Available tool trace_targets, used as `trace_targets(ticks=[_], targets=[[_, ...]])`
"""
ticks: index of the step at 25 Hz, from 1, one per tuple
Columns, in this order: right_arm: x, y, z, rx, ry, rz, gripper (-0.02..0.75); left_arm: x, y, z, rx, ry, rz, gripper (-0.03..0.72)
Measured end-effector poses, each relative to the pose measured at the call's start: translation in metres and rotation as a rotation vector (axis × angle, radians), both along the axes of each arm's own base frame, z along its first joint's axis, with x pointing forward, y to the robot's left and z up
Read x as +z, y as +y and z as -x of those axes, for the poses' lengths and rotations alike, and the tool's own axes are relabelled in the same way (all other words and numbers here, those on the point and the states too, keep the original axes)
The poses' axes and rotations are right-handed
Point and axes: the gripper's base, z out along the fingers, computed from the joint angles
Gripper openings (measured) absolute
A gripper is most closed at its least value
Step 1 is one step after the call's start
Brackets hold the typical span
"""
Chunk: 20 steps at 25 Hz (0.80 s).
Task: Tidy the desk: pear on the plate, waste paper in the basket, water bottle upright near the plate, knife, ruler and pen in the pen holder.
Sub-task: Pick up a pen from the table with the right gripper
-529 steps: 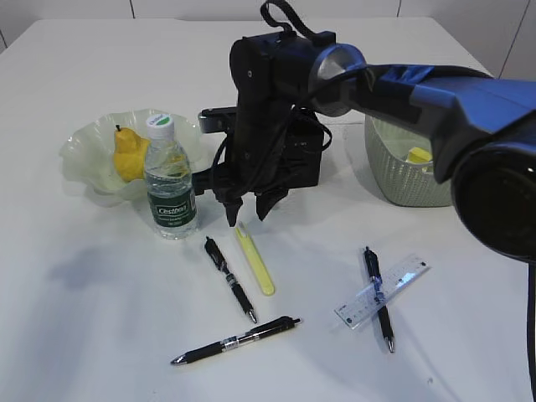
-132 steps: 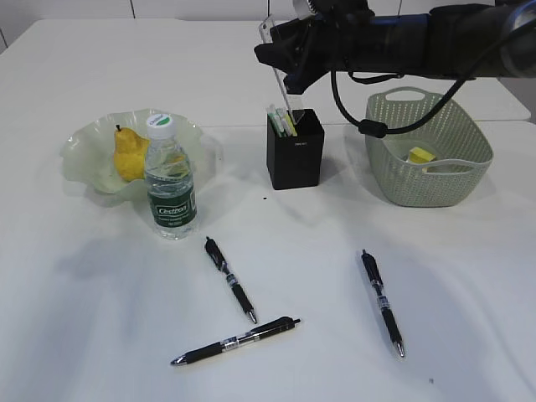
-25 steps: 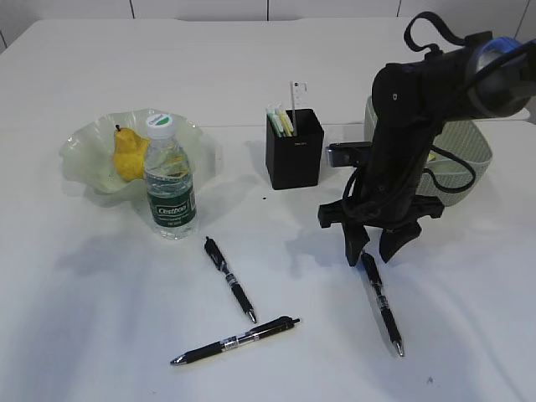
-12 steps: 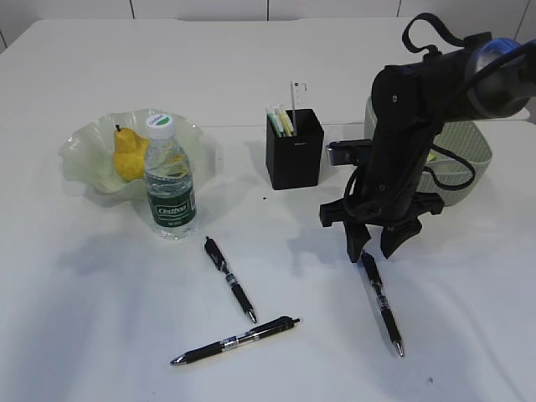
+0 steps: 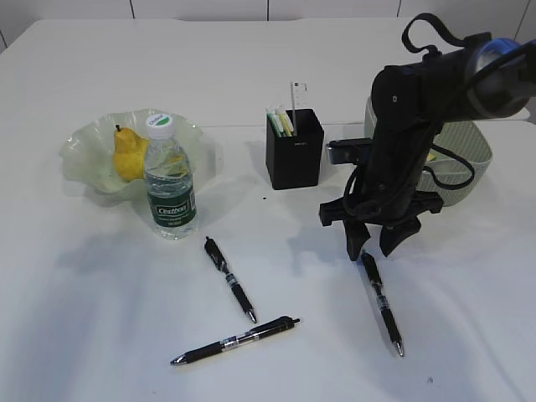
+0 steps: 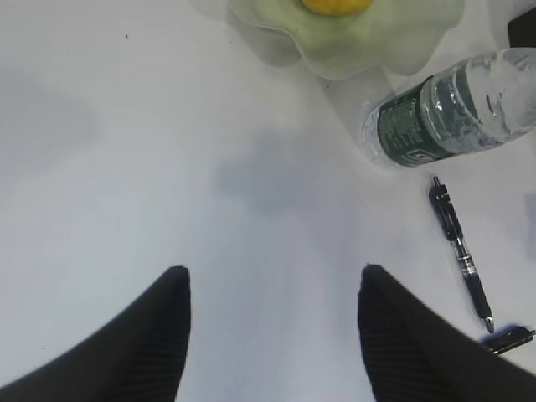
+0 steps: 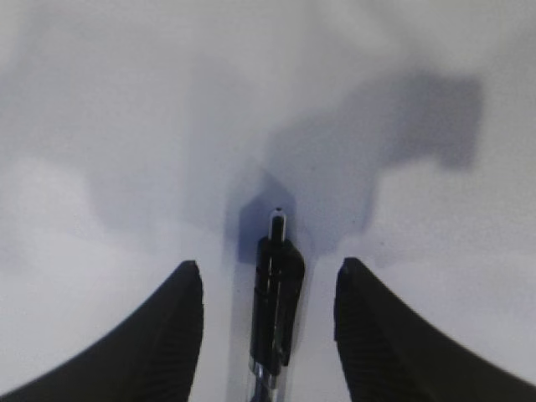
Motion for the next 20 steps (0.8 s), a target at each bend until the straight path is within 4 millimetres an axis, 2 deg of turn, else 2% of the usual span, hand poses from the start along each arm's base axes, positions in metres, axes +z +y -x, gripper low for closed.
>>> trace_targets(ticks=[16,20], targets=[[-0.021,0.000,0.000,0.001,0.050,0.018,0.376,0.000,0.000,0.000,0.001,-0.002,0.000,0.447],[-0.021,0.000,0.000,0.001,0.051,0.018,0.337,0.000,0.000,0.000,0.001,-0.002,0.000,0.447]])
